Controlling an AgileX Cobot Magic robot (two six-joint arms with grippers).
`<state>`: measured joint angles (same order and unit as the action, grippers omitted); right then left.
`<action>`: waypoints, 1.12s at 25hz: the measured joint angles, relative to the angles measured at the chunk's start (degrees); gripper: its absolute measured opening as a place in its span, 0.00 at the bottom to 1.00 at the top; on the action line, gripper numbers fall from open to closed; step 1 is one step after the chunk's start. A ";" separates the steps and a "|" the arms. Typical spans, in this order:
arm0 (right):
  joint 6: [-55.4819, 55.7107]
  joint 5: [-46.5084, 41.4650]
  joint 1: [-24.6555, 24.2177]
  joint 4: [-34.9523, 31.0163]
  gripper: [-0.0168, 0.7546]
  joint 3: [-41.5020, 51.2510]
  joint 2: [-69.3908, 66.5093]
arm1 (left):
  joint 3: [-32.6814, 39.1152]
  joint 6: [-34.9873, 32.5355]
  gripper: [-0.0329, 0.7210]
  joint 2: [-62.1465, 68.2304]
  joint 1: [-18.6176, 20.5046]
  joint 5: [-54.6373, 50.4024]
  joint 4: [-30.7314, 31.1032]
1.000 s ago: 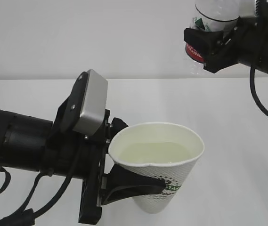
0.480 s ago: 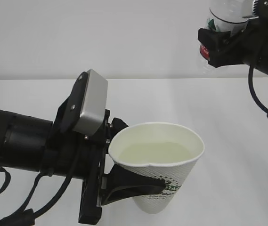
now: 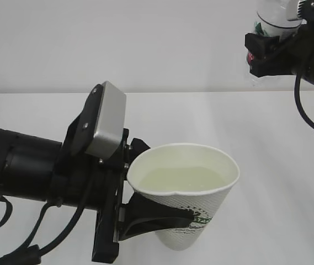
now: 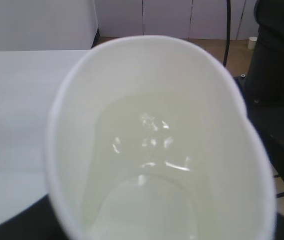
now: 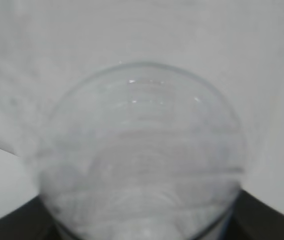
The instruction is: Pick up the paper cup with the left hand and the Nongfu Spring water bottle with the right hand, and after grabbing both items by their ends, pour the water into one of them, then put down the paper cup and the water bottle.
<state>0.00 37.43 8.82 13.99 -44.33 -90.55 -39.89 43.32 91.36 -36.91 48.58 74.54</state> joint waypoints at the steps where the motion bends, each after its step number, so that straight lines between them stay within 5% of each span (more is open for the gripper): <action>1: 0.00 0.00 0.00 -0.42 0.58 0.00 0.00 | 0.00 0.00 0.61 0.00 0.00 0.00 0.00; 19: -8.53 -2.98 -0.66 -14.41 0.57 0.00 0.00 | 0.00 0.00 0.61 0.00 0.00 0.00 0.10; 28: -8.63 -3.90 -7.42 -15.10 0.57 0.00 0.00 | 0.00 0.00 0.61 0.00 0.00 0.00 0.10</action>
<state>-8.63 33.53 1.40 -1.11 -44.33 -90.55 -39.89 43.32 91.36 -36.91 48.58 74.64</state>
